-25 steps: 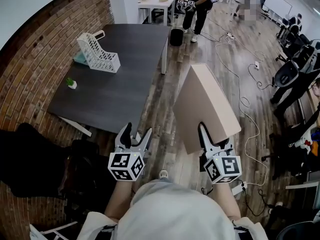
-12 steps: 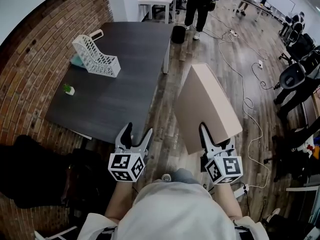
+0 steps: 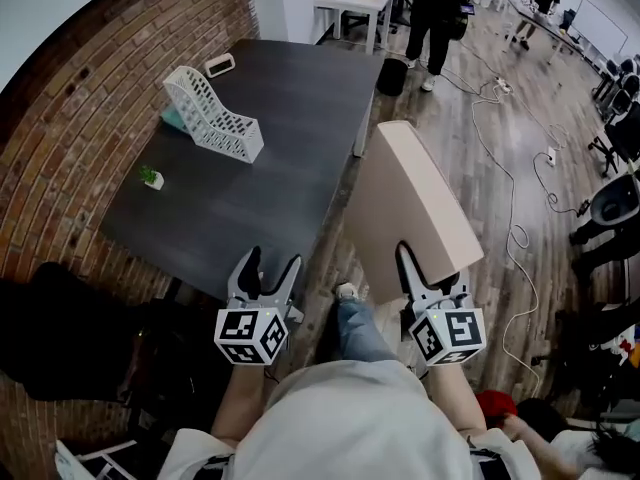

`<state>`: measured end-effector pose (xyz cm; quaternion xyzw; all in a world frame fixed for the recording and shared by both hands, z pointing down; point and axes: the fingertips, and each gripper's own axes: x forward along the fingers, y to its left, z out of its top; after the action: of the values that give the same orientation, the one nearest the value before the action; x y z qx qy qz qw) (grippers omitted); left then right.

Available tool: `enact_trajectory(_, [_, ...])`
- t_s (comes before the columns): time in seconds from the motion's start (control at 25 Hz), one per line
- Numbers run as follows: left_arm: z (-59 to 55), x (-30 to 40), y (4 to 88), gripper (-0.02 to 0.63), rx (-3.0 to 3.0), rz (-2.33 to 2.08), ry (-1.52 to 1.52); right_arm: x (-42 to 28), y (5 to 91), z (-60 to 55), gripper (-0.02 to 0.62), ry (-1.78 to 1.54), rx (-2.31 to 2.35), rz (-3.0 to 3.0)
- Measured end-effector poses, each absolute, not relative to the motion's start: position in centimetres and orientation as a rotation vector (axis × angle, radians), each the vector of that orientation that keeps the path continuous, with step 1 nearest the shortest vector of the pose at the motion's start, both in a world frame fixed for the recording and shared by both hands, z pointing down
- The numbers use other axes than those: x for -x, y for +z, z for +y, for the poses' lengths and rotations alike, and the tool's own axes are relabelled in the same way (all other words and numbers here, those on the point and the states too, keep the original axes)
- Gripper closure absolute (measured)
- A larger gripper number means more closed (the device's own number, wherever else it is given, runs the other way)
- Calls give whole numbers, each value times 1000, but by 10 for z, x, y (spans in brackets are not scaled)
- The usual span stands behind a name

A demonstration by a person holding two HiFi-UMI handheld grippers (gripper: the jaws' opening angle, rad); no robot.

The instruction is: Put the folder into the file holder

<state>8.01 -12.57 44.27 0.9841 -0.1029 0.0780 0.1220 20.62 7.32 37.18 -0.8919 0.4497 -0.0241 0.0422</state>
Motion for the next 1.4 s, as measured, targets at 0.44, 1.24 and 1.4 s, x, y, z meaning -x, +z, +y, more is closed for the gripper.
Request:
enact_trajectory(0.44, [-210,-149,424,278,-2821,-624,181,-316,337,-42,324,14,2565,1674])
enact_trajectory(1.24, [-315,-174,440,278,-2630,-1147,128,-406,329,-253,324,76,2193,2128])
enact_trajectory(1.4, [-325,-166,441,278,-2586,-1239,125,-405,322,-286,324,100,2116,2197])
